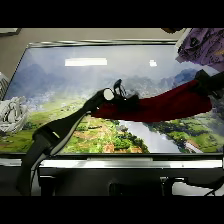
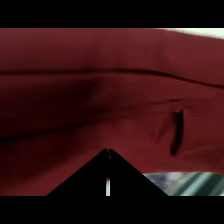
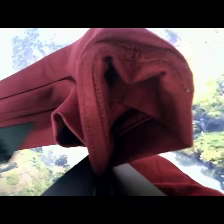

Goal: Fold the clothes and pants, and hang the long-sleeved shirts on hangers.

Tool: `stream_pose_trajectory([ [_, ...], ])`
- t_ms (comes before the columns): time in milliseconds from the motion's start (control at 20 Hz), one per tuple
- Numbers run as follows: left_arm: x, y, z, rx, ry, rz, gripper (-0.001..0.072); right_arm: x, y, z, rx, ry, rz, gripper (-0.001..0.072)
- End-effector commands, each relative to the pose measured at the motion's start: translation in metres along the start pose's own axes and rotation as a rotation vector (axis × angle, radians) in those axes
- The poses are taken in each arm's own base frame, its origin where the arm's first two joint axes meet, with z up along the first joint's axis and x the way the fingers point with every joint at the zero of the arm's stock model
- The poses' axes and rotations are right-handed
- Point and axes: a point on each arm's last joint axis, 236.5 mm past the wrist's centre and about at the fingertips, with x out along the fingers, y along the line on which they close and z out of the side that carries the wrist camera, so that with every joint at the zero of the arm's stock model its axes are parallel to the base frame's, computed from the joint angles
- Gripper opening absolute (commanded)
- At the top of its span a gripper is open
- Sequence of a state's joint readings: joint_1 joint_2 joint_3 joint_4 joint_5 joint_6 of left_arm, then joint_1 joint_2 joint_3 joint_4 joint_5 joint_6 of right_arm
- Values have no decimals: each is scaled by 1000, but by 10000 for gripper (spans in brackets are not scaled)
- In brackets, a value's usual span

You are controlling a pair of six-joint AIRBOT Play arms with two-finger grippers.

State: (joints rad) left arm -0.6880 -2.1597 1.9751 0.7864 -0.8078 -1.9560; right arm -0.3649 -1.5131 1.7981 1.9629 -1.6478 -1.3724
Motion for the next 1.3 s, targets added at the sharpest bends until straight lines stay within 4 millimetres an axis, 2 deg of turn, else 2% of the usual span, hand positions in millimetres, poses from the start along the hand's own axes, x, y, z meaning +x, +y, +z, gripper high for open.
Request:
stream_pose_trajectory([
  [0,45,-30,-20,-119,-5,-131,15,-20,6,-2,1,-12,-9,27],
  [200,68,-28,-35,-187,10,-158,14,-32,14,2,2,-45,6,27],
  [450,79,-20,-43,-189,17,-145,14,-33,29,2,-3,-44,69,27],
  [600,68,-20,-37,-171,34,-142,14,-33,29,9,5,-72,70,27],
  [700,45,-12,-21,-107,40,-98,13,-33,31,14,25,-95,80,27],
  [750,28,-6,-11,-60,40,-57,13,-33,34,16,32,-101,88,27],
  [850,-21,10,18,36,23,48,13,-28,50,14,27,-104,98,26],
  [950,-89,26,53,124,-31,176,13,-17,78,5,12,-94,109,26],
  [1050,-169,44,86,170,-106,314,14,-3,108,-10,-13,-81,99,27],
  [1150,-247,62,108,209,-175,431,15,10,133,-21,-42,-107,53,27],
  [1250,-312,76,121,206,-231,499,16,25,162,-38,-70,-120,33,27],
])
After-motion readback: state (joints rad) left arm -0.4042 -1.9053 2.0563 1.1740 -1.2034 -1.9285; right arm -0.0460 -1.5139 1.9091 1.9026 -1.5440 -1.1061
